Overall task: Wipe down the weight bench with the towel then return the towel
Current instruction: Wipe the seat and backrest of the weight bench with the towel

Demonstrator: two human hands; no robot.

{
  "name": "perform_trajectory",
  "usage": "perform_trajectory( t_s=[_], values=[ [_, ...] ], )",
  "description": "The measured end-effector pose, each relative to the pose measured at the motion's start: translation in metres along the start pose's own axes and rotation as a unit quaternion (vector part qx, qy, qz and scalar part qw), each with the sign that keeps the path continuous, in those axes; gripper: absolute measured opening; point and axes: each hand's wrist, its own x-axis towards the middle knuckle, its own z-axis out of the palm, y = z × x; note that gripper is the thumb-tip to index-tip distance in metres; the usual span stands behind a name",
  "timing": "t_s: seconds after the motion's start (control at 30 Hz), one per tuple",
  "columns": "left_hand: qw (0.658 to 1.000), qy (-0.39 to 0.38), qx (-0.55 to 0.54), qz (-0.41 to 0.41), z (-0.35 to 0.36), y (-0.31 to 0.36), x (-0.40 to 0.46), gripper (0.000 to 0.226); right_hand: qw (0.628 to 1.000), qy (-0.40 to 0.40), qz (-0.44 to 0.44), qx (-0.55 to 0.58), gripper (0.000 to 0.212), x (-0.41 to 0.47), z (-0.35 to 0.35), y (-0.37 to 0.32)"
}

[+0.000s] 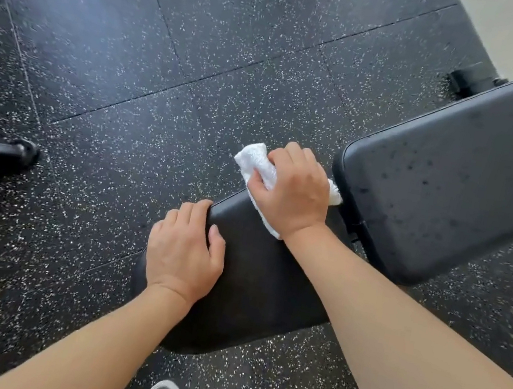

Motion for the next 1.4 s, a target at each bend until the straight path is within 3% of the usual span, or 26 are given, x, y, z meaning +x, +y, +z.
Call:
perform_trajectory(
  t_s=[0.37, 0.57, 0.73, 0.87, 1.03, 1.13, 1.27, 1.4],
  values=[
    [1.000, 0.018, -0.007, 0.004, 0.003, -0.004, -0.003, 0.052, 1.000, -0.019, -0.016, 0.011, 0.028, 0.000, -0.004, 0.002],
    [0.995, 0.054, -0.032, -0.084, 0.006, 0.010, -0.035, 0.055, 0.993, -0.056, -0.094, -0.040, 0.030, 0.002, -0.012, 0.008],
    [0.996, 0.039, -0.067, -0.042, 0.011, 0.011, -0.114, 0.059, 0.989, -0.082, -0.120, -0.024, 0.039, -0.015, -0.028, 0.001],
    [0.996, 0.041, -0.073, 0.000, 0.017, -0.011, -0.167, 0.056, 0.977, -0.091, -0.190, 0.032, 0.034, -0.061, -0.022, -0.061],
    [0.980, 0.057, -0.105, -0.161, -0.006, -0.043, -0.189, 0.048, 0.964, -0.094, -0.233, 0.083, 0.035, -0.112, 0.000, -0.137],
    [0.971, 0.061, -0.122, -0.197, -0.019, -0.061, -0.184, 0.046, 0.936, -0.116, -0.318, 0.099, 0.031, -0.129, 0.011, -0.156],
    [0.972, 0.068, -0.137, -0.178, -0.034, -0.060, -0.164, 0.049, 0.911, -0.154, -0.357, 0.137, 0.029, -0.118, 0.008, -0.139],
    [0.979, 0.079, -0.132, -0.135, -0.032, -0.033, -0.138, 0.047, 0.943, -0.076, -0.296, 0.133, 0.030, -0.078, -0.006, -0.071]
  ],
)
